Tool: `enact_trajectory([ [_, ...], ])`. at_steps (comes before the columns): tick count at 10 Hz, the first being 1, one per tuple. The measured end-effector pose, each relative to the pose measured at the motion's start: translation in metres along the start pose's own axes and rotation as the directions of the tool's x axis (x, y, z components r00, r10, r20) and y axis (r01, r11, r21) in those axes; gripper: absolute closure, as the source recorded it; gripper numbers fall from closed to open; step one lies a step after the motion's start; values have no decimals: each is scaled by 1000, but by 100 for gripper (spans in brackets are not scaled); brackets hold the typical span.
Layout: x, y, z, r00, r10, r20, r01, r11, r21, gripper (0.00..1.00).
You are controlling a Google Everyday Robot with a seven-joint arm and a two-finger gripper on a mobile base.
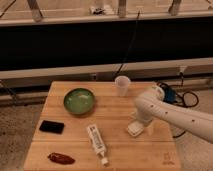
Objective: Place the white sponge in the ceramic bowl
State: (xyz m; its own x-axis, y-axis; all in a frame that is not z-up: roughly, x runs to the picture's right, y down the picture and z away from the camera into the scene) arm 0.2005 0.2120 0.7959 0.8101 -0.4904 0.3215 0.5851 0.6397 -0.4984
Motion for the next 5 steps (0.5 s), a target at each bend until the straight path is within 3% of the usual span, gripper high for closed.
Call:
enact_trajectory([
  [5, -1, 6, 11, 1000, -7, 11, 7, 1000, 3, 20],
])
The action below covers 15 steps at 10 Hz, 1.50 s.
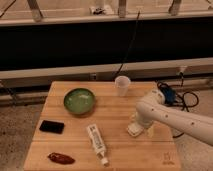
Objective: Place the white sponge in the ceramic bowl
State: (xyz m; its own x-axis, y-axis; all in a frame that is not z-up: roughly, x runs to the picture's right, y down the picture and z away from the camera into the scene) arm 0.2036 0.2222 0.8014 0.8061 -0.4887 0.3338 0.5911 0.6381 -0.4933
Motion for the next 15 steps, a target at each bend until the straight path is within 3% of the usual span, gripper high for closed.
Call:
enact_trajectory([
  [15, -11, 1, 14, 1000, -12, 17, 12, 1000, -4, 20],
])
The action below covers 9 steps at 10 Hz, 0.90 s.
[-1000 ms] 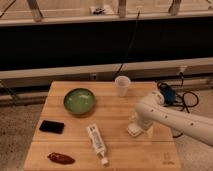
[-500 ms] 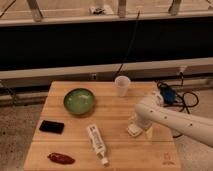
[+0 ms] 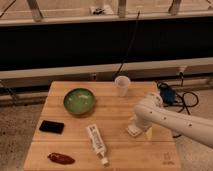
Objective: Place the white sponge in the ceramic bowl
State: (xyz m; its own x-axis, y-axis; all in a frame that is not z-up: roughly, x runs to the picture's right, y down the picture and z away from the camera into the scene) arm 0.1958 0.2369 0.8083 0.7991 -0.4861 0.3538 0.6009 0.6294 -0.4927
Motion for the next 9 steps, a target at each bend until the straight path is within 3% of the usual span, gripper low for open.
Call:
enact_trajectory([
  [9, -8, -3, 5, 1000, 6, 7, -6, 1000, -4, 22],
])
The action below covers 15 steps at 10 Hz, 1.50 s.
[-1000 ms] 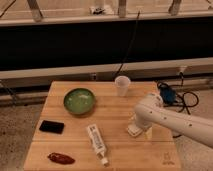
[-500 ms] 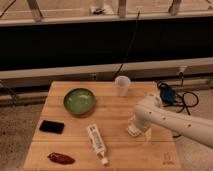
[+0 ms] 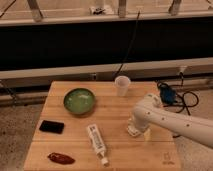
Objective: Place the white sponge in the ceramic bowl
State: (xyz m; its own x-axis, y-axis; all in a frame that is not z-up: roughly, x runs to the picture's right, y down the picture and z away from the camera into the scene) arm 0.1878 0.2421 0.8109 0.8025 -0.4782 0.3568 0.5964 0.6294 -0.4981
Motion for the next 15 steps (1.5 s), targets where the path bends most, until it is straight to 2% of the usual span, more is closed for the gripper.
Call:
enact_trajectory([
  [1, -1, 0, 1, 1000, 2, 2, -2, 1000, -2, 27],
  [2, -2, 0, 2, 1000, 3, 3, -3, 1000, -3, 28],
  [4, -3, 0, 3, 1000, 5, 3, -5, 1000, -4, 23],
  [5, -4, 0, 4, 1000, 5, 3, -5, 1000, -5, 26],
  [6, -5, -1, 4, 1000, 6, 4, -6, 1000, -6, 35],
  [7, -6, -1, 4, 1000, 6, 3, -6, 1000, -9, 48],
  [10, -6, 1, 4, 1000, 7, -2, -7, 1000, -12, 73],
  [11, -7, 0, 4, 1000, 4, -4, -4, 1000, -13, 86],
  [12, -7, 0, 1, 1000, -1, -8, 1, 1000, -12, 95],
  [13, -5, -1, -6, 1000, -4, -12, 4, 1000, -11, 97],
  [15, 0, -13, -31, 1000, -18, -25, 17, 1000, -8, 98],
])
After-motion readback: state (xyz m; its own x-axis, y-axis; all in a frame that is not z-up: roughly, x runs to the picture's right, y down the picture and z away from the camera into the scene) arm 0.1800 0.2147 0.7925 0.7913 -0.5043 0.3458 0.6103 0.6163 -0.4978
